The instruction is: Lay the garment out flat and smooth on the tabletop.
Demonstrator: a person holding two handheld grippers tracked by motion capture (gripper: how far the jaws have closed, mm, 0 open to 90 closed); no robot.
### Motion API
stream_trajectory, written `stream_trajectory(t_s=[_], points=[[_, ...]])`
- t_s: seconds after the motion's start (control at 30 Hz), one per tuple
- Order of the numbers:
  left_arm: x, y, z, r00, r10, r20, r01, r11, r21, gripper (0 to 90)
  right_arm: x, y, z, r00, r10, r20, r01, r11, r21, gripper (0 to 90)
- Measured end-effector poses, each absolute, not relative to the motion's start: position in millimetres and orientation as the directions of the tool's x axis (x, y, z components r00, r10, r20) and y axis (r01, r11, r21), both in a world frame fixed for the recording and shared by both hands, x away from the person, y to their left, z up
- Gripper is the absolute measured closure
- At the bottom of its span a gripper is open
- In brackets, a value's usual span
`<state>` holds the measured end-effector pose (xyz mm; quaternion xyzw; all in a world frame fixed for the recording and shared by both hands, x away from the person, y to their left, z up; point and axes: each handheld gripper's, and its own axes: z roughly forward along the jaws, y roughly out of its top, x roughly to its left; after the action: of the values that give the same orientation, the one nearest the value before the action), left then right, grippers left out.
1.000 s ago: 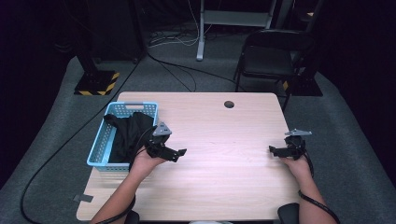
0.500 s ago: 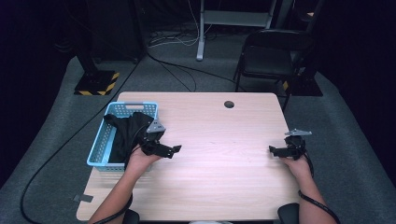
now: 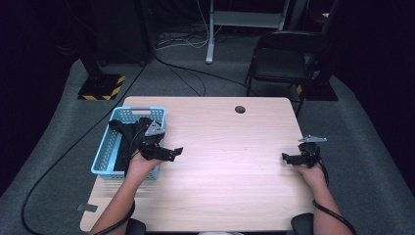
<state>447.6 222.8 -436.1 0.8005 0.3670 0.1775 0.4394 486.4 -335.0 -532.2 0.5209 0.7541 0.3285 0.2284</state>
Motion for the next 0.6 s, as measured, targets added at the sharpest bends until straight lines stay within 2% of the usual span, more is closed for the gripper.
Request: stream_trajectory(t_s=[0.6], points=[[452,248,-436,0.608,0.794,-0.010,0.441,-0.327,0.836,0.1,486,-335,-532,-0.353,0.935,-0.002,0.635,0.242,0.733,0.0]])
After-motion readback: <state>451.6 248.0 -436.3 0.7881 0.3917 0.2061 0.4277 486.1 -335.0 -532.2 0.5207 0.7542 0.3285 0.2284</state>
